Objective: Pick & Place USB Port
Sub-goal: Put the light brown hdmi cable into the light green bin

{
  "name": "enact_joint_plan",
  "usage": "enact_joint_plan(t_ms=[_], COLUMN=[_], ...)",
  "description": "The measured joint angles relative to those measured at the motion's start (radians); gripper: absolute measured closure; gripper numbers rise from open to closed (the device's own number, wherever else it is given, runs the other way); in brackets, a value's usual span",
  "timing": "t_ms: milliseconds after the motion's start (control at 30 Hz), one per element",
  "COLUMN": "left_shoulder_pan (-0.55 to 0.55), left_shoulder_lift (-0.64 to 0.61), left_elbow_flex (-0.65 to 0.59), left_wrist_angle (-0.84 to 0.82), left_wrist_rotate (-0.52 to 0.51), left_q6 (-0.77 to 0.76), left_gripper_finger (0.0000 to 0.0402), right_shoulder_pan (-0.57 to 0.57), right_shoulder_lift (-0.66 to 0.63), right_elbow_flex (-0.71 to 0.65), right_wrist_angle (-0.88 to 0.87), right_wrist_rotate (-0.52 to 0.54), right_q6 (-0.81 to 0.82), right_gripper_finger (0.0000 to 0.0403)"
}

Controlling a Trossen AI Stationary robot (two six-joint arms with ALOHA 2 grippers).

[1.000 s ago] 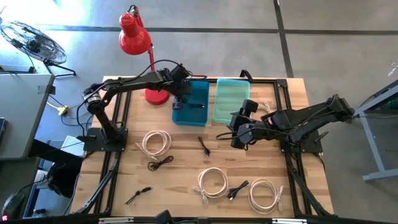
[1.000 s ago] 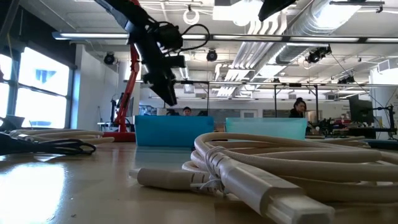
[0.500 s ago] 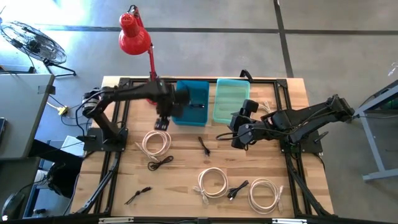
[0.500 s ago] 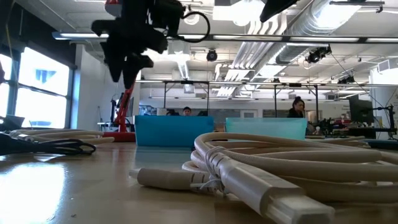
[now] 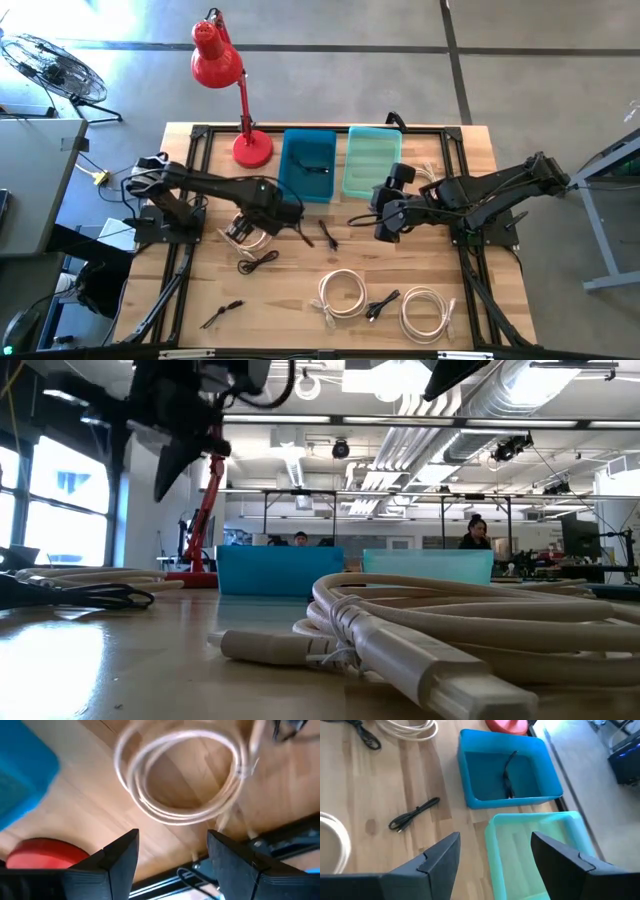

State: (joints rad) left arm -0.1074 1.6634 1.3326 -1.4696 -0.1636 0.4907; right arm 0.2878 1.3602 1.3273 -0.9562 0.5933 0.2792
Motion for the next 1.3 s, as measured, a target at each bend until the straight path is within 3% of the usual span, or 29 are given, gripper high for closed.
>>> enact_joint_plan(t_ms=[267,467,800,1000,1100,1233,1300], left_shoulder_pan=[0.07,0.128,0.134,0.134,0.134,0.134,0.135], left_shoulder_lift=[0.0,0.0,0.0,-0.001,-0.002,-0.002,-0.002], left_elbow_flex=[-0.189,-0.292,-0.377,-0.437,-0.452,-0.457,-0.457], left_wrist_angle=[0.083,0.252,0.388,0.485,0.499,0.503,0.502], left_wrist_rotate=[-0.056,0.03,0.079,0.05,-0.001,-0.052,-0.066], left_q6=[-0.11,-0.224,-0.26,-0.263,-0.284,-0.295,-0.295], left_gripper_finger=[0.0172,0.0172,0.0172,0.0177,0.0214,0.0342,0.0381], right_shoulder_pan=[0.001,0.001,0.001,0.001,0.001,0.001,0.001], right_shoulder_lift=[0.0,0.0,0.0,0.002,0.002,0.002,0.002], right_elbow_flex=[0.0,0.0,0.0,0.0,0.0,0.0,0.0], right_wrist_angle=[0.001,0.002,0.003,0.003,0.003,0.003,0.003], right_wrist_rotate=[-0.033,-0.034,-0.043,-0.051,-0.051,-0.052,-0.052], right_q6=[0.02,0.02,0.02,0.02,0.02,0.02,0.02], right_gripper_finger=[0.0167,0.0167,0.0167,0.0167,0.0167,0.0167,0.0167])
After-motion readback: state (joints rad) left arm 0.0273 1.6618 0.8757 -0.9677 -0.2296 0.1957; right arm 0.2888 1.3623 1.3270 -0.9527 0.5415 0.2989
